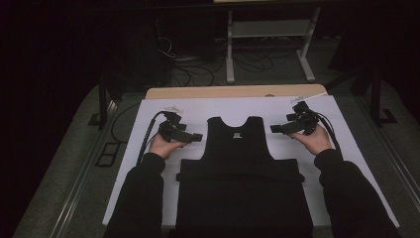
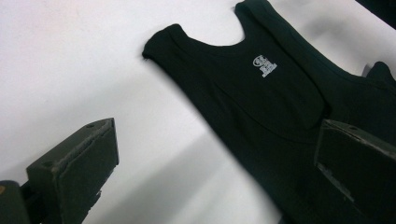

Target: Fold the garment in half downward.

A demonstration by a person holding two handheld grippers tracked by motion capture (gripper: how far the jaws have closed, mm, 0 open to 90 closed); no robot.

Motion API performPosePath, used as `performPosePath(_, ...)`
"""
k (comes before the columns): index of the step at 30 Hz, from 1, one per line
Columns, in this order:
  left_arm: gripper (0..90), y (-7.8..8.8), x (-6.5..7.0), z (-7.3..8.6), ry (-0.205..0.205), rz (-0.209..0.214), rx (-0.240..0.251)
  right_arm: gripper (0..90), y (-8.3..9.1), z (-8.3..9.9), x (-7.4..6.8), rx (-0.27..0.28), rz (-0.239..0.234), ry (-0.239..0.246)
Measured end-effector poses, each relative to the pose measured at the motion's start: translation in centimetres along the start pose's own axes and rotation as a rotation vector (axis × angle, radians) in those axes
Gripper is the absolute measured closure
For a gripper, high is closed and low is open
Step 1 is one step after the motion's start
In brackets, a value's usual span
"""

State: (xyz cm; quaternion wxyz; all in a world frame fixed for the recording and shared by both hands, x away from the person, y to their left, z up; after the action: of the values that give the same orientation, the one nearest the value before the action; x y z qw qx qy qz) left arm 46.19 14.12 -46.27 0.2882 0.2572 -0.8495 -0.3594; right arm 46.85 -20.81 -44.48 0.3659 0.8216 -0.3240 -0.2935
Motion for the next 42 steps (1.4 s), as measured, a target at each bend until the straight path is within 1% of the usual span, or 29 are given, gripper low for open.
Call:
performPosePath(2,0.0,-0.4,0.1,-0.1,-0.008,0.003,-0.016,0.0,-0.4,-0.1,0.1,-0.009,-0.002,0.002)
performPosePath(4,0.0,-0.7,0.3,-0.2,-0.015,0.007,-0.023,0.0,-0.7,-0.1,0.2,-0.013,-0.002,0.001)
performPosePath(6,0.0,-1.0,0.4,-0.3,-0.013,0.012,-0.024,0.0,-1.0,-0.1,0.2,-0.013,-0.01,-0.007)
performPosePath(9,0.0,-1.5,0.6,-0.4,-0.022,0.016,-0.037,0.0,-1.7,0.0,0.0,-0.029,-0.018,-0.004)
performPosePath(13,0.0,-2.2,0.8,-0.5,-0.023,0.025,-0.041,0.0,-2.4,0.2,-0.2,-0.045,-0.021,0.0)
performPosePath(15,0.0,-2.5,0.9,-0.6,-0.02,0.028,-0.045,3.0,-2.7,0.1,-0.3,-0.043,-0.028,0.002)
performPosePath(16,0.0,-2.7,0.9,-0.5,-0.029,0.028,-0.054,3.1,-2.8,0.2,-0.3,-0.045,-0.028,0.002)
performPosePath(18,0.0,-3.0,1.1,-0.6,-0.017,0.044,-0.047,5.5,-3.1,0.2,-0.5,-0.051,-0.032,0.0)
performPosePath(20,0.0,-3.4,1.3,-0.5,-0.013,0.052,-0.048,6.1,-3.5,0.3,-0.6,-0.059,-0.034,0.001)
performPosePath(21,0.0,-3.6,1.3,-0.5,-0.021,0.051,-0.055,6.4,-3.6,0.4,-0.6,-0.065,-0.033,0.002)
performPosePath(23,0.0,-3.9,1.3,-0.5,-0.015,0.05,-0.053,7.3,-3.9,0.5,-0.7,-0.075,-0.031,0.007)
performPosePath(26,0.0,-4.1,1.2,-0.5,-0.003,0.051,-0.048,11.8,-4.3,0.6,-0.9,-0.084,-0.028,0.011)
performPosePath(28,0.2,-4.2,1.1,-0.5,0.01,0.053,-0.045,12.4,-4.6,0.7,-1.0,-0.09,-0.029,0.01)
performPosePath(31,4.1,-4.3,1.1,-0.5,0.018,0.052,-0.038,12.9,-5.1,0.8,-1.2,-0.109,-0.021,0.012)
performPosePath(34,5.8,-4.5,1.2,-0.5,0.011,0.046,-0.043,14.5,-5.6,1.0,-1.4,-0.121,-0.018,0.02)
performPosePath(37,8.1,-4.6,1.0,-0.4,0.018,0.043,-0.042,19.1,-5.9,0.9,-1.5,-0.116,-0.022,0.022)
performPosePath(39,10.5,-4.6,1.0,-0.5,0.03,0.05,-0.039,26.6,-6.0,0.9,-1.6,-0.116,-0.021,0.018)
performPosePath(41,11.7,-4.6,0.9,-0.4,0.039,0.054,-0.039,28.8,-6.1,1.0,-1.5,-0.116,-0.016,0.02)
performPosePath(42,12.9,-4.7,0.9,-0.4,0.033,0.051,-0.045,30.3,-6.2,1.0,-1.5,-0.116,-0.019,0.019)
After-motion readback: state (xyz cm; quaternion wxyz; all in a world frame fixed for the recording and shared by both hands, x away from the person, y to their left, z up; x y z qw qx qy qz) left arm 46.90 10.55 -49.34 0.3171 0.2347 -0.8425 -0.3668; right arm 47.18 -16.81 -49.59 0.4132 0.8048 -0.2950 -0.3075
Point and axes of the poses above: each handheld gripper's, and its own axes: y roughly backward along the jaws, z roughly out of its underside, x roughly to its right, the point moved 7 cm from there along -y, roughly forward along the jaws, and after that the axes turned 11 degrees about -x, right-handed, at the moved point
